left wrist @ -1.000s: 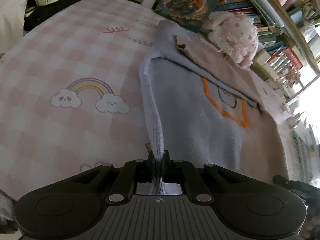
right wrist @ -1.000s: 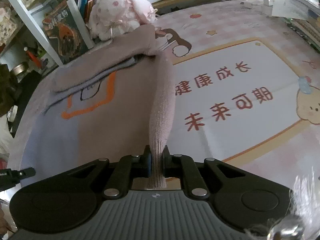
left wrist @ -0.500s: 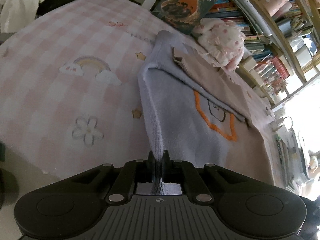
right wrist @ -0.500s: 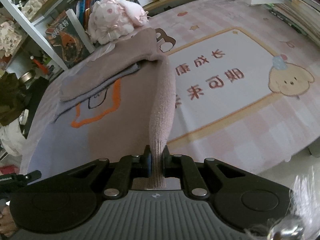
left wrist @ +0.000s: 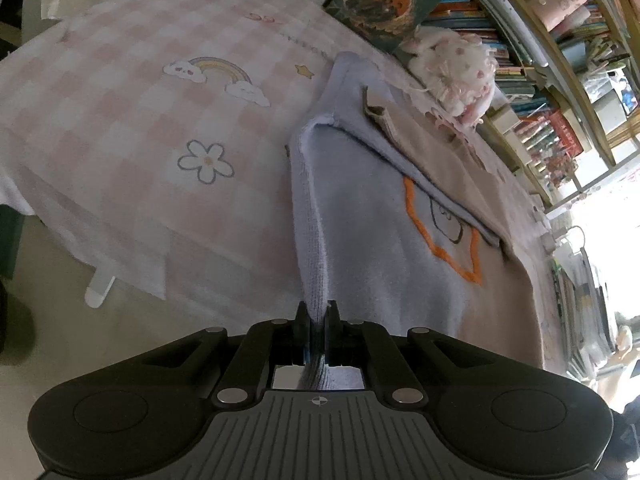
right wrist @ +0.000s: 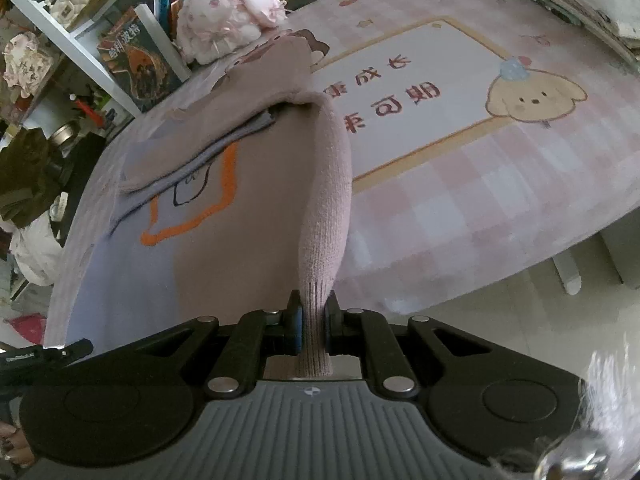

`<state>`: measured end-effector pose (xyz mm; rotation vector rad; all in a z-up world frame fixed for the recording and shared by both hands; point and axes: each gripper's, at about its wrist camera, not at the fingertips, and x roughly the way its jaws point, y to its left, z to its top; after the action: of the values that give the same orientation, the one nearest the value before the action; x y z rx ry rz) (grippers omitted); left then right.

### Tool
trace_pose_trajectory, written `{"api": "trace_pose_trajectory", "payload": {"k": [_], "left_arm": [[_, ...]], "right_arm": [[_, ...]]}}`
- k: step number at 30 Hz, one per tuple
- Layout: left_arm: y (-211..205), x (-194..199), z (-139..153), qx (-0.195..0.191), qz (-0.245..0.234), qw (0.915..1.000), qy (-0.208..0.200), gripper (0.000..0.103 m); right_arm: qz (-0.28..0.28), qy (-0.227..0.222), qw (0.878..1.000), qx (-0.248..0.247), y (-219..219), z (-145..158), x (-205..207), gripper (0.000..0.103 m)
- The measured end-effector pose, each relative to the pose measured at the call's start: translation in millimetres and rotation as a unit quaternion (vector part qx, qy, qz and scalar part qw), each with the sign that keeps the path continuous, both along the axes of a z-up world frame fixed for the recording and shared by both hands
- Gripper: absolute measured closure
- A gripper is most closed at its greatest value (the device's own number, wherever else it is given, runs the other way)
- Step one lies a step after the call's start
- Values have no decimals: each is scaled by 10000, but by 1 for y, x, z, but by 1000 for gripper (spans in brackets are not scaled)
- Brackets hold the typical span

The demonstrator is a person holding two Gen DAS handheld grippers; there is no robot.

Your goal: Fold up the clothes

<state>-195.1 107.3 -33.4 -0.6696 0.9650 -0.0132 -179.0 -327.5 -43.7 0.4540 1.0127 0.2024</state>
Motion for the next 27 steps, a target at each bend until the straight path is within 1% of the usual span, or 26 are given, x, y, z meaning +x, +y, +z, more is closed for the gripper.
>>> {"api": "trace_pose_trajectory", "payload": {"k": [5,9,11,13,14,16,19,21,23,27], "left_arm": [[-3,-3,9,-165,56,9997,-153,99],[0,1,20,-485,200,9981,-338,99],[2,6,29,-652,329,9960,-517,99],[5,11,39,-818,464,9931,-706,99],[8,15,45,-937,555,9906,-831,99],[14,23,54,-1103,686,9859,-1059,99],[24,46,64,-1378,835,9772,-1379,99],[29,66,69,-1515,869,9728,-1523,99],[30,90,72,-1525,821,9713,-1633,99],[35,131,70,-1532,762,9707,-1688,99]], "right_arm": [[37,-79,9999,115,-6,6,-3,94],[5,-206,9992,344,-12,17,-2,94],[-7,-316,9984,466,-14,25,0,94],[-129,-417,9957,823,-20,34,6,94],[-231,-454,9930,1064,-25,38,9,94],[-496,-542,9840,1625,-36,47,18,94],[-776,-733,9698,2194,-49,60,37,94],[-914,-855,9610,2468,-55,68,52,94],[-1001,-939,9558,2602,-58,73,69,94],[-1148,-1043,9525,2619,-52,78,106,94]]}}
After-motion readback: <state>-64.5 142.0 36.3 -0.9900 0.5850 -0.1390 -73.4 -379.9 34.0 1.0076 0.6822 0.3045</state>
